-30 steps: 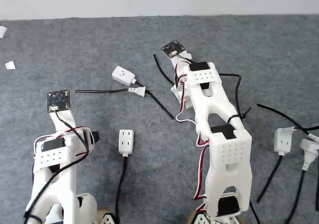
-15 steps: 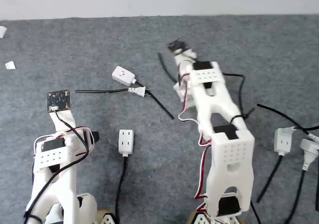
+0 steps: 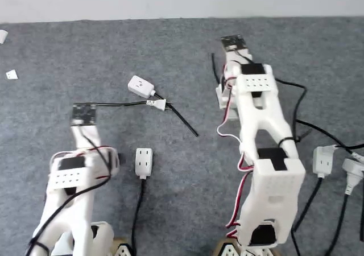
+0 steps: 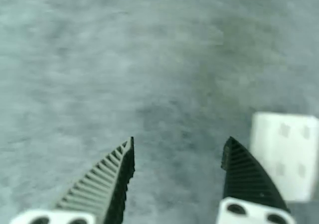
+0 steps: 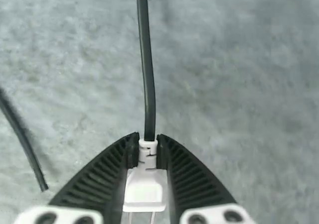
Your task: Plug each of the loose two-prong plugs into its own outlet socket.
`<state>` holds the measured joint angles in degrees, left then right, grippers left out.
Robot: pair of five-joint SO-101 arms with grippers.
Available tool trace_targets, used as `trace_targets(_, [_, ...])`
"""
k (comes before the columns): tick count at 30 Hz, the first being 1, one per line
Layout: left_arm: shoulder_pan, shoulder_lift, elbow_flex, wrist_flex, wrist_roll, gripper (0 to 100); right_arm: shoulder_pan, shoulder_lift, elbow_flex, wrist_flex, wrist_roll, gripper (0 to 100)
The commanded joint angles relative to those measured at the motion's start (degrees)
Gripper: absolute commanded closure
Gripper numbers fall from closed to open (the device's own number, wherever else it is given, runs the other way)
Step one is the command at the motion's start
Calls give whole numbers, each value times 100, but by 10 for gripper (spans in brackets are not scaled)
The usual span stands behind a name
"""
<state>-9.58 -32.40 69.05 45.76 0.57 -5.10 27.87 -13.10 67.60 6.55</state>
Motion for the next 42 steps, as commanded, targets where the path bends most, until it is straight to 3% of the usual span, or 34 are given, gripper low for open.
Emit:
trace_targets(1, [853,-105,-453,422,378,729,127,-840,695,-400,-220,988])
trace_targets(5, [1354,-97,-1174,1292,897,728,84,-1771,2145,-1191,-220,988])
trace_targets(11, [1565,-88,-1429,1371,1284,728,75,-2642,3411,-2070,-202,988])
trace_targets(17, [1574,167,-1464,1433,1240,728,40,-2325,3182,-2062,-202,988])
trace_targets(26, [1820,2910,-2484,1415,1222,731,48,-2141,3033,-2062,-202,988])
trace_targets(32, [1653,3270,-2897,1644,1240,733,48,-2141,3033,-2062,-202,988])
trace_targets(34, [1697,3270,-2897,1644,1248,758,48,-2141,3033,-2070,-202,988])
trace_targets(39, [1697,3270,-3064,1442,1213,955,48,-2141,3033,-2088,-193,988])
trace_targets(42, [1697,3270,-3108,1380,1213,952,48,-2141,3033,-2088,-193,988])
